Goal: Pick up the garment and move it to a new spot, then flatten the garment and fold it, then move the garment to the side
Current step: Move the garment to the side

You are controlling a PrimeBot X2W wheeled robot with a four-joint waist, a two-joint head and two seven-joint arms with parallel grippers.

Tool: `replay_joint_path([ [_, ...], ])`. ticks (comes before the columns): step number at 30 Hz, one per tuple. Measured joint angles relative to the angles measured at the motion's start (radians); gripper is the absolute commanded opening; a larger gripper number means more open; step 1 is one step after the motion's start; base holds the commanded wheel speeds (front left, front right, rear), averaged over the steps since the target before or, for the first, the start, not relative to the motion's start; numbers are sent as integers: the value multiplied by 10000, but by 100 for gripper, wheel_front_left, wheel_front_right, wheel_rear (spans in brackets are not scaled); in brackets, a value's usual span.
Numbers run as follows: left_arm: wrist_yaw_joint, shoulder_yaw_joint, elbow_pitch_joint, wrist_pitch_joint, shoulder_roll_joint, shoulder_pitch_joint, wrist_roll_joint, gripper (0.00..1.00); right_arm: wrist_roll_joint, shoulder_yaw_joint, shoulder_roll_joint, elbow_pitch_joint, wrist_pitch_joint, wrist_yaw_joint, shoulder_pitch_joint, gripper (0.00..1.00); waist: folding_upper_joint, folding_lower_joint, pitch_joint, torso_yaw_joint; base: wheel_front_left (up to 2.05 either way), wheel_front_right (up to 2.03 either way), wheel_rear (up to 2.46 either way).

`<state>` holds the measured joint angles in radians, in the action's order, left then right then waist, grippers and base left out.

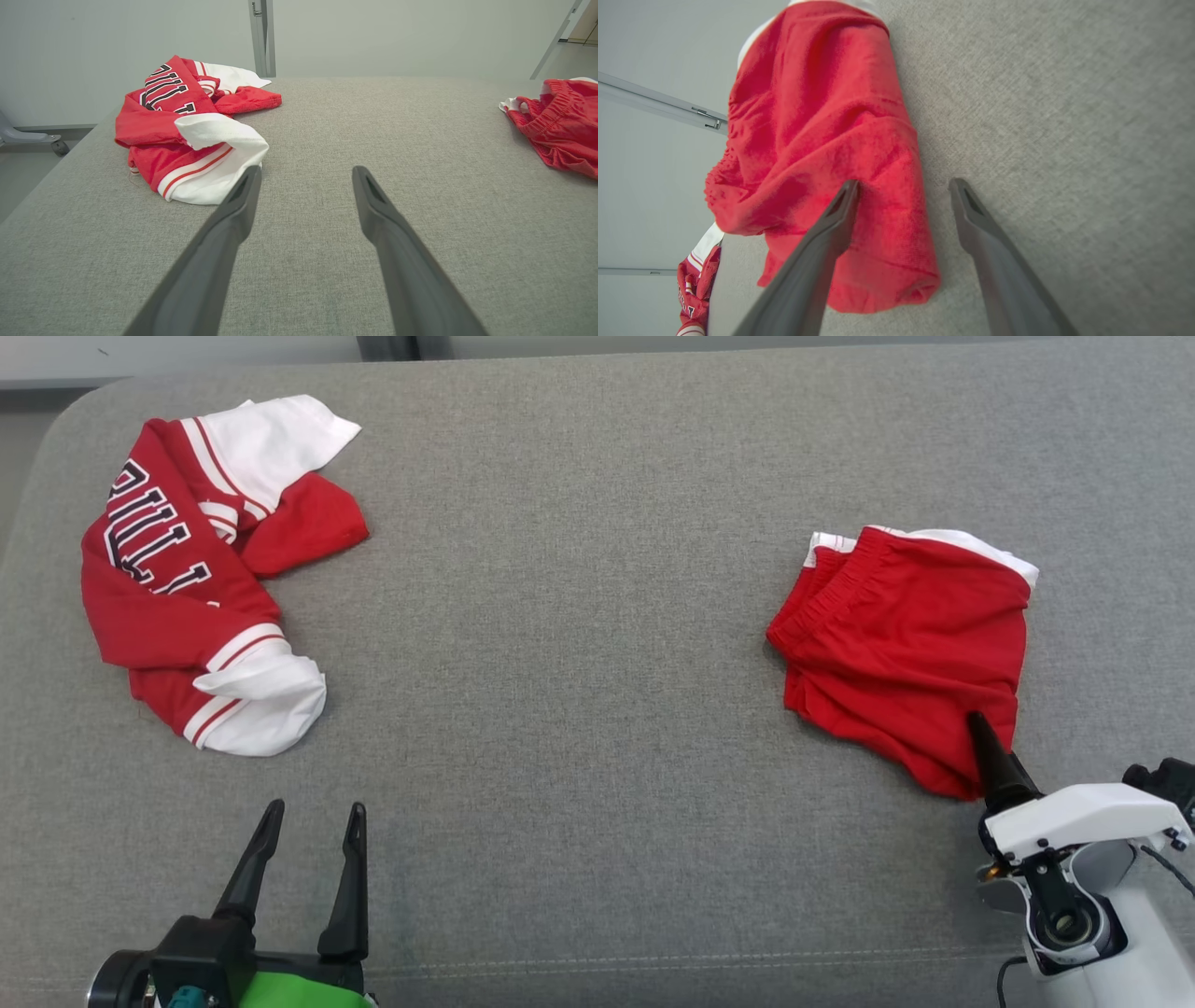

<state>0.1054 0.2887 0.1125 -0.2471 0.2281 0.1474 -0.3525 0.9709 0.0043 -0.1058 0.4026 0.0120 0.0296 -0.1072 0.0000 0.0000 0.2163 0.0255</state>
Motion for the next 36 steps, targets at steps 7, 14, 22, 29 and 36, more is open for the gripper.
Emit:
replay_joint_path([
  [7, -59, 50, 6, 4, 2, -320, 40, 100, 186, -6, 38, 291, 155, 186, -760, 100, 0, 0, 252, 63, 0, 0, 0],
  [14, -96, 67, -27, 12, -21, -362, 38, 100, 359, -65, 92, 596, 157, 324, -1151, 100, 0, 0, 328, 134, 0, 0, 0],
  [22, -98, 84, -10, 81, -35, -589, 38, 100, 585, -286, 77, 838, 150, 368, -1648, 100, 0, 0, 559, 264, 0, 0, 0],
  [29, -173, 77, -52, 81, -75, -733, 21, 100, 596, -326, -142, 1191, 90, 512, -2197, 0, 0, 0, 753, 392, 0, 0, 0],
  [36, -173, 13, -33, 86, -100, -740, -44, 100, 357, 8, -671, 1285, 360, 660, -2511, 0, 0, 0, 868, 415, 0, 0, 0],
])
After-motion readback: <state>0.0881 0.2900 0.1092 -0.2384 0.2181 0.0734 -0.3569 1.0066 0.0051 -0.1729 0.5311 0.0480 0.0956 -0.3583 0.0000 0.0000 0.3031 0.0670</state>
